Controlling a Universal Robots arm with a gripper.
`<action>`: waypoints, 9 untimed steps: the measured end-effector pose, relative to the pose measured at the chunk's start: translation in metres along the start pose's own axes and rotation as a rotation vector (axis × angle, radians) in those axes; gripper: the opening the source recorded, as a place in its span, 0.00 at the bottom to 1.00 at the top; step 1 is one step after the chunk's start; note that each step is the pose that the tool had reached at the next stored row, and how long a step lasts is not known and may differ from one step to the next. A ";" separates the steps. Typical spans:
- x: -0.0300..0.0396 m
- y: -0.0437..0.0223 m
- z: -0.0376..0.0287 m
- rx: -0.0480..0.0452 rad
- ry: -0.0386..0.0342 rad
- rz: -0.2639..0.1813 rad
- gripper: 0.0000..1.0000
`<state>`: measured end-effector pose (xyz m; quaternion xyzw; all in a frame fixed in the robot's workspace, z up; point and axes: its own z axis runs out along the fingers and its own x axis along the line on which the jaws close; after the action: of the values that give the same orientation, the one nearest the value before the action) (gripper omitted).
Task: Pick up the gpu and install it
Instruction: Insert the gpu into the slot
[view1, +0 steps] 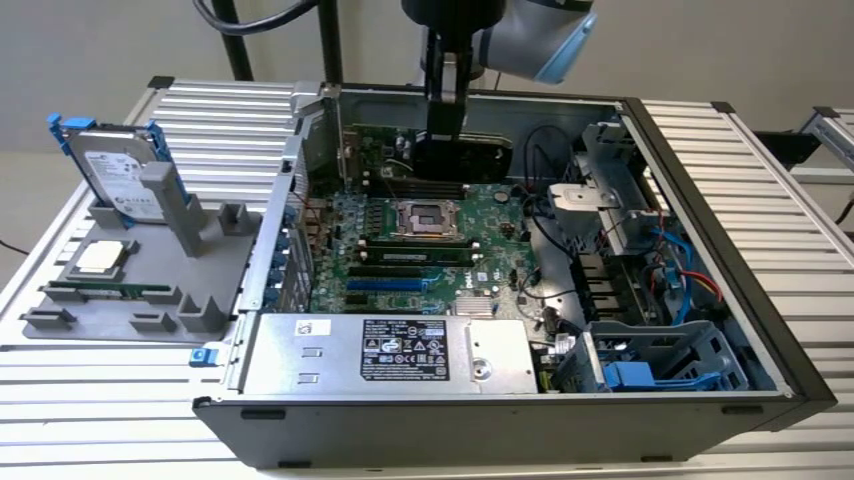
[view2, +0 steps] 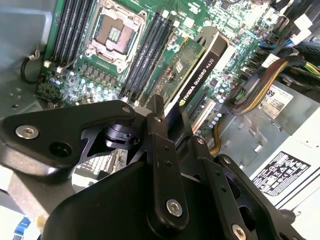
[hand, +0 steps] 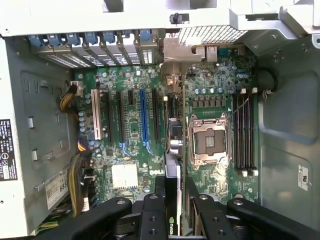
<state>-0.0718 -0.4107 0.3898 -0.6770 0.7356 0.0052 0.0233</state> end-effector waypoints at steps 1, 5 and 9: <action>0.0000 0.0000 0.0007 0.0001 0.0004 0.000 0.00; 0.0001 0.0001 0.0029 0.0002 0.0036 0.000 0.00; 0.0002 0.0001 0.0052 0.0006 0.0077 0.000 0.00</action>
<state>-0.0718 -0.4107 0.3846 -0.6771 0.7356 0.0024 0.0207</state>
